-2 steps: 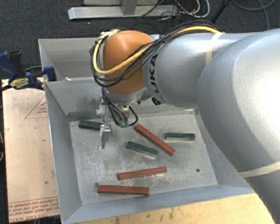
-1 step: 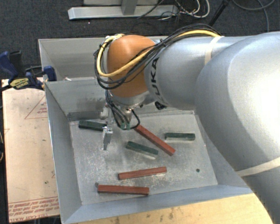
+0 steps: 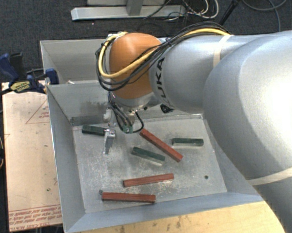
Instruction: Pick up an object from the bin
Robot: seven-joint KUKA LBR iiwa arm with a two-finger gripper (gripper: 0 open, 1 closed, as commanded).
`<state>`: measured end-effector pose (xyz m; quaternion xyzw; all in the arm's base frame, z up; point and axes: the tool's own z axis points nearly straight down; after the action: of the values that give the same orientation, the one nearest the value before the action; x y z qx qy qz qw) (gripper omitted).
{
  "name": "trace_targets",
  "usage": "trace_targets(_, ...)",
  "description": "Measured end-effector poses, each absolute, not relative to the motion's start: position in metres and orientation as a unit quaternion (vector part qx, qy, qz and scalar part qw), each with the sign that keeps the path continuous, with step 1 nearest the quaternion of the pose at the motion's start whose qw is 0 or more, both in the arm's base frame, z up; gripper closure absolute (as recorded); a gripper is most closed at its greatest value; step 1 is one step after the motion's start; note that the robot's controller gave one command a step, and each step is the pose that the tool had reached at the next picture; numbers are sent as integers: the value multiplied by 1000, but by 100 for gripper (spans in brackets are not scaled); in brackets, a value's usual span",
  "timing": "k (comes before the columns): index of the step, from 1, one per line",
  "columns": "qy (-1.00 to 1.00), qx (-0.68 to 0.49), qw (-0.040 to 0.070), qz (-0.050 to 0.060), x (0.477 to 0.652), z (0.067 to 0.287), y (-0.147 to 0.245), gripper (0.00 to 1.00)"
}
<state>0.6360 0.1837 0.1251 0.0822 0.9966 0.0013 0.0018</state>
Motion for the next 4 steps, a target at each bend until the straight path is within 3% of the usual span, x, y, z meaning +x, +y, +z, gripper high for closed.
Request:
trace_targets(1, 994, 112, 3, 2, 643, 74, 185, 0)
trace_targets(2, 994, 114, 3, 2, 642, 82, 184, 100)
trace_targets(4, 994, 114, 2, 1, 641, 83, 184, 100)
